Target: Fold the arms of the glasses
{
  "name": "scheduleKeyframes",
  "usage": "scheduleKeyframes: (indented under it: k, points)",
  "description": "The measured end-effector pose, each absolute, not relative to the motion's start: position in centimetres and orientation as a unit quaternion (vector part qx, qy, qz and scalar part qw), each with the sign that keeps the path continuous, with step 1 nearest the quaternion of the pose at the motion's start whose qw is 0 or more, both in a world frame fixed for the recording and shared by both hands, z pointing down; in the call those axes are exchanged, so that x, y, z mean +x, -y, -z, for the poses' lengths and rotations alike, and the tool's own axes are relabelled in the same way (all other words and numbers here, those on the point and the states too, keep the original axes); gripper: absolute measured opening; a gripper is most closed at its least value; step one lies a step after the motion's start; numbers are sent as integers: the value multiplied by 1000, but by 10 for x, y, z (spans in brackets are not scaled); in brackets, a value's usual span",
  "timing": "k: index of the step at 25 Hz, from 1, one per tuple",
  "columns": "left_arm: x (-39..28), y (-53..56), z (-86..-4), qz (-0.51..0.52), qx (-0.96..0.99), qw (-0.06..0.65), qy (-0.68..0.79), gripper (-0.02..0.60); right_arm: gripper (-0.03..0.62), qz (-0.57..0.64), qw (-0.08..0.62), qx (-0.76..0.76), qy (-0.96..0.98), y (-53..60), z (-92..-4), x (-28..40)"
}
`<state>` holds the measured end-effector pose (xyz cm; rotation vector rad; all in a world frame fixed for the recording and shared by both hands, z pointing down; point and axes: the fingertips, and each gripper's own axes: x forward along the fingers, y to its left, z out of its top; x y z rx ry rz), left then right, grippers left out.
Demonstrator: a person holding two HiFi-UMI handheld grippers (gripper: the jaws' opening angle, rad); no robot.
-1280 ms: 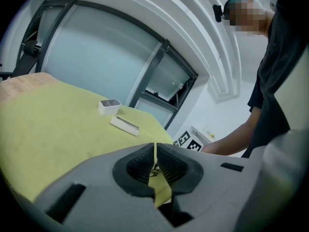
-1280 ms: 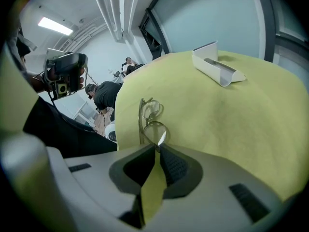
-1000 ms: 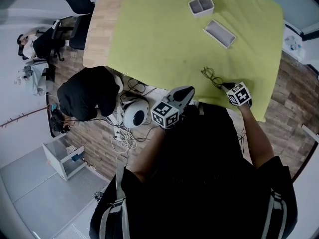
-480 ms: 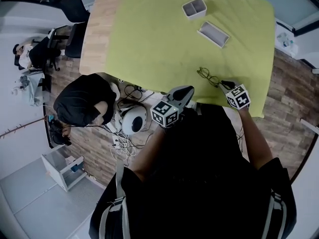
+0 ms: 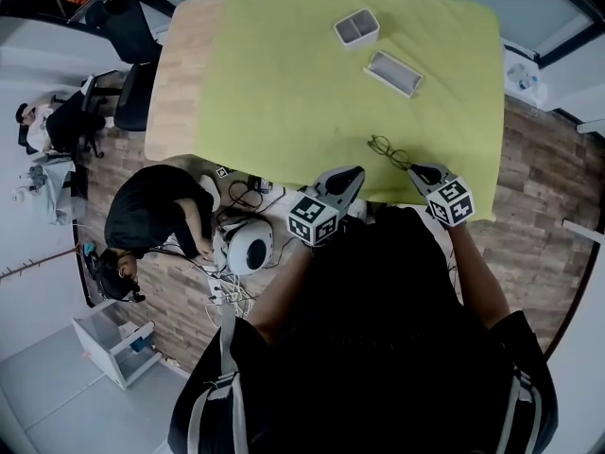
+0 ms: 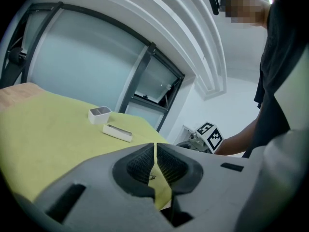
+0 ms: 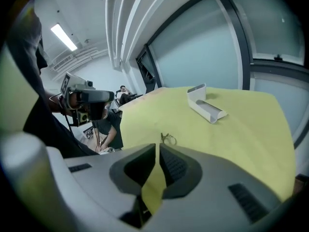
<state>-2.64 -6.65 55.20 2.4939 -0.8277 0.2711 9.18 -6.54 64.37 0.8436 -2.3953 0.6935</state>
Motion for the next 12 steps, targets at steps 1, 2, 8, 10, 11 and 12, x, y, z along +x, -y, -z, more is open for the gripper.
scheduleKeyframes:
  k: [1, 2, 8, 10, 11, 12]
  points:
    - [-27, 67, -551, -97, 916, 246, 301, 31, 46, -252, 247, 312, 882, 64, -638, 90]
    - [-27, 67, -549, -97, 918, 243, 298, 31, 44, -248, 244, 315, 883, 64, -632, 88]
    - [-30, 61, -543, -103, 930, 217, 280, 31, 40, -225, 214, 331, 891, 58, -590, 80]
    - [-30, 60, -537, -102, 935, 205, 272, 31, 40, -215, 197, 335, 896, 55, -576, 75]
    - [-30, 58, -533, -97, 937, 202, 267, 31, 40, -211, 190, 337, 898, 53, -569, 73]
    - [-29, 56, -529, -90, 940, 200, 261, 31, 40, -208, 185, 340, 899, 51, -564, 72]
